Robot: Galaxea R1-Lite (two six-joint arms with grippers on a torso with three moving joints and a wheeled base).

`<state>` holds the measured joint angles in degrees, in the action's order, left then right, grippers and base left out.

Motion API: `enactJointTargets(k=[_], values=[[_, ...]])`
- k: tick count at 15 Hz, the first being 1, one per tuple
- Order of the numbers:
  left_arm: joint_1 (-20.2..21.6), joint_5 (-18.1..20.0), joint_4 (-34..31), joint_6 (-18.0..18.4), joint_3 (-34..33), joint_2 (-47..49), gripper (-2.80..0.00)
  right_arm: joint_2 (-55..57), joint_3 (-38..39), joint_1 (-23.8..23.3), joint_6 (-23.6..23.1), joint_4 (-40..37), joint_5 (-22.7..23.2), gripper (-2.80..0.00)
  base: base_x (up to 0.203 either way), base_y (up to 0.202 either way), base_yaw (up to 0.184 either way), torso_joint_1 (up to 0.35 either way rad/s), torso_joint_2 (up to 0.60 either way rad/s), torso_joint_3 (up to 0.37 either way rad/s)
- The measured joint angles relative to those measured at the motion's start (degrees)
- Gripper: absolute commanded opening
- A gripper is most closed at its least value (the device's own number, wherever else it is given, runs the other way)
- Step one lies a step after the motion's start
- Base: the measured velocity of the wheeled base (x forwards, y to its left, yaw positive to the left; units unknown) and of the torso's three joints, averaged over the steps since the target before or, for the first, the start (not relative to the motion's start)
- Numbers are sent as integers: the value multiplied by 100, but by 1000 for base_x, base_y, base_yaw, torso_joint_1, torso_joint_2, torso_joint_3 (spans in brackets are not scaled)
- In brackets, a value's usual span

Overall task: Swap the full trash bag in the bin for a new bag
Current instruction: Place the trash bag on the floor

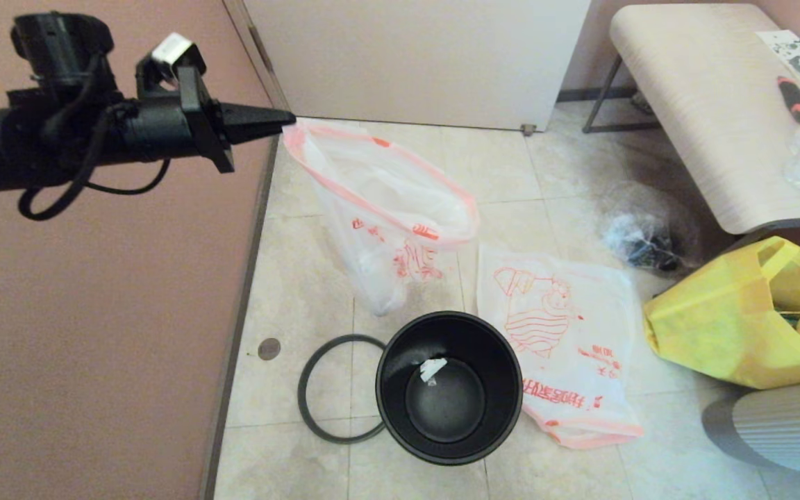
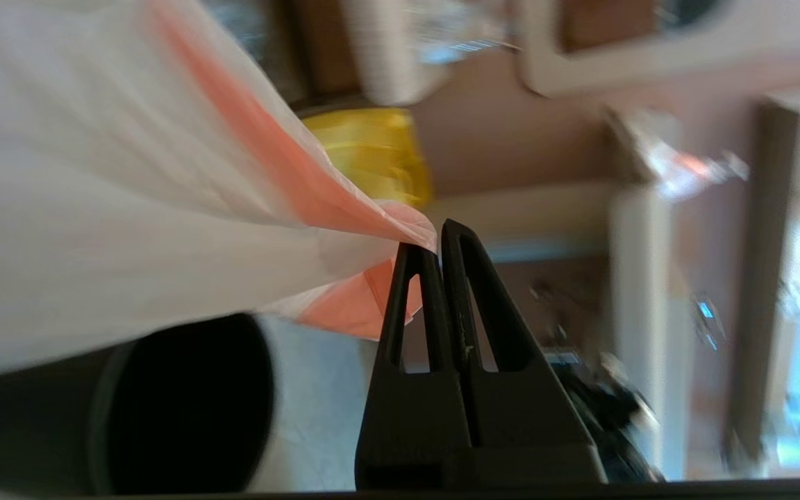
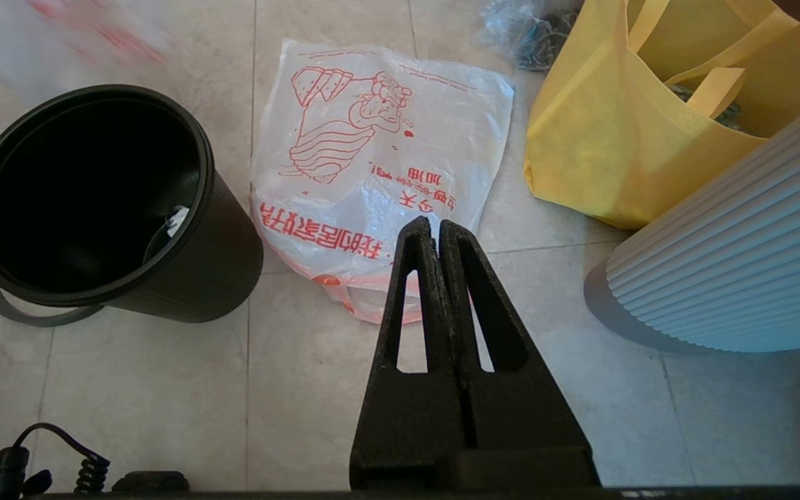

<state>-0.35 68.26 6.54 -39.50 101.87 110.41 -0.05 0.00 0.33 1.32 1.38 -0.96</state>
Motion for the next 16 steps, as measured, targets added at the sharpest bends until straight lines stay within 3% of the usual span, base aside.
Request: enactJointTargets(k=[5, 8, 9, 13, 16], values=[[-143, -678, 778, 9, -132, 1315, -280, 0, 0, 0, 0, 0, 0, -280, 0, 0, 0, 0, 0, 0], [-189, -1032, 875, 10, -104, 1823, -280, 0, 0, 0, 0, 0, 0, -280, 0, 0, 0, 0, 0, 0], [-212, -1130, 897, 14, -97, 1935, 0, 0, 0, 0, 0, 0, 0, -280, 0, 0, 0, 0, 0, 0], [-229, -1276, 856, -8, -108, 2071, 0, 0, 0, 0, 0, 0, 0, -280, 0, 0, 0, 0, 0, 0], [-229, -1283, 826, -35, -409, 1652, 0, 0, 0, 0, 0, 0, 0, -280, 0, 0, 0, 0, 0, 0]])
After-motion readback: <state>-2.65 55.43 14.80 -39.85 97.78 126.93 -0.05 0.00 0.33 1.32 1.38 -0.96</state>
